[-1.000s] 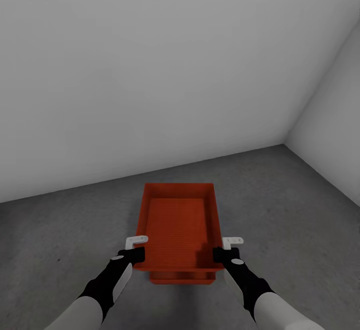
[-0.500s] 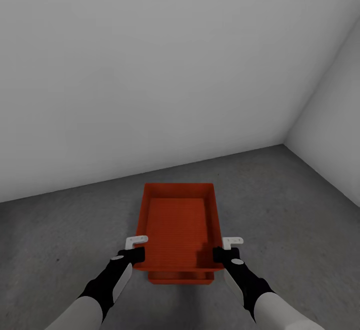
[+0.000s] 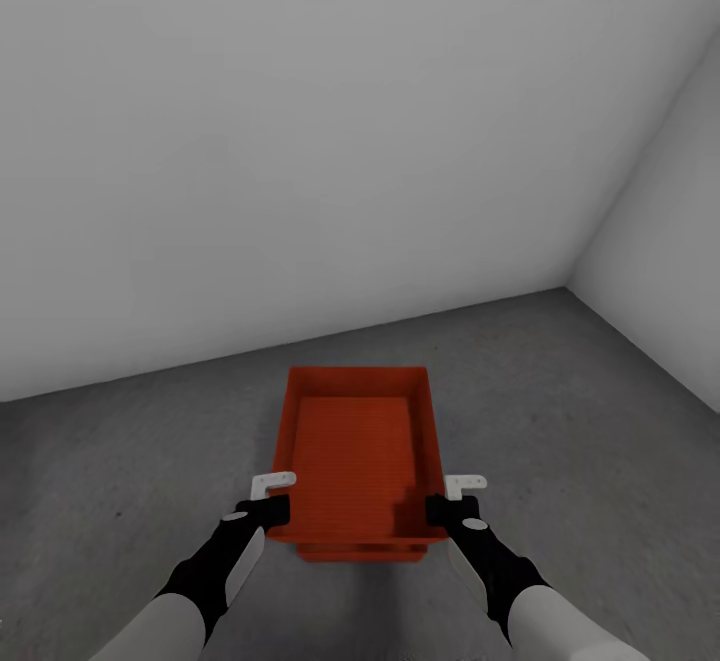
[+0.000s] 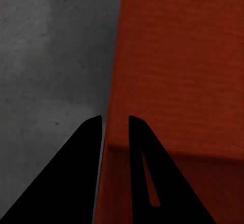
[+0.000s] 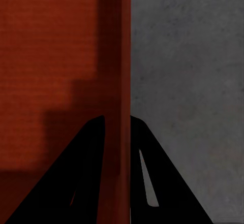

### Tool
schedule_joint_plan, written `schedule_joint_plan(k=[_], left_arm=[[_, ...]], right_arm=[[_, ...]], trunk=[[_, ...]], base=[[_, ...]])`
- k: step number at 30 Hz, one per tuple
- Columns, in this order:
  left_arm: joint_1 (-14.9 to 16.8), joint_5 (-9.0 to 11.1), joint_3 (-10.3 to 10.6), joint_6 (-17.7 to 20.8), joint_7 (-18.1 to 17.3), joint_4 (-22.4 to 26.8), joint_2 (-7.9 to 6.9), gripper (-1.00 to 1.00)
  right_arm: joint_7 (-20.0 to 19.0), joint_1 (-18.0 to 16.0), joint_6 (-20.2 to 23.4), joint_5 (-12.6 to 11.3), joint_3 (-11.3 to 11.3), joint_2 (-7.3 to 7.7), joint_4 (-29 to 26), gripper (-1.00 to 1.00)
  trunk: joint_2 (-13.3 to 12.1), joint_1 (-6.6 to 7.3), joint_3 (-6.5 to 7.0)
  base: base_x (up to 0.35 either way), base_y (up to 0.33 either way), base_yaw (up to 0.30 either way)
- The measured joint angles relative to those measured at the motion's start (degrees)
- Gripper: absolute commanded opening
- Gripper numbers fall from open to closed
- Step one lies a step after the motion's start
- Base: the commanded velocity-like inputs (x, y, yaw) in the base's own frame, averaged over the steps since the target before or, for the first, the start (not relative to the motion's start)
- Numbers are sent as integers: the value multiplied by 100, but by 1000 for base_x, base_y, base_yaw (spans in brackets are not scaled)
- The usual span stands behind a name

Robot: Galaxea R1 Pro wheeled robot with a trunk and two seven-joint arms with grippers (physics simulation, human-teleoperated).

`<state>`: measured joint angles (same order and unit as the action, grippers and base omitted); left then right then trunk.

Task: Move the two storage containers from the living room to the garage. In the garage, place one container on the floor and stack the other container on top of it (either order is fine).

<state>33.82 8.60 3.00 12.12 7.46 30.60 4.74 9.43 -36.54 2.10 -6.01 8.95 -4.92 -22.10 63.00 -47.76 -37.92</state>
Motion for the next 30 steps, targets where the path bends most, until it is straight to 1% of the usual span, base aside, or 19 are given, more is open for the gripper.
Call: schedule_joint_plan(k=[22,26,30], left_arm=[[0,0,0,1,0,2,0,-100],[0,-1,-6,2,-25,1,-16,-100],[0,-5,-4,2,-3,1,0,-100]], right_arm=[[1,-1,0,-1,2,0,0,-100],[31,-1,0,3,2,-20,1,-100],[-3,0,0,5,-3,0,-1,-100]], trunk=[[0,1,0],[0,1,0],[0,1,0]], base=[[-9,-1,0],[0,-145,0],[0,-99,0]])
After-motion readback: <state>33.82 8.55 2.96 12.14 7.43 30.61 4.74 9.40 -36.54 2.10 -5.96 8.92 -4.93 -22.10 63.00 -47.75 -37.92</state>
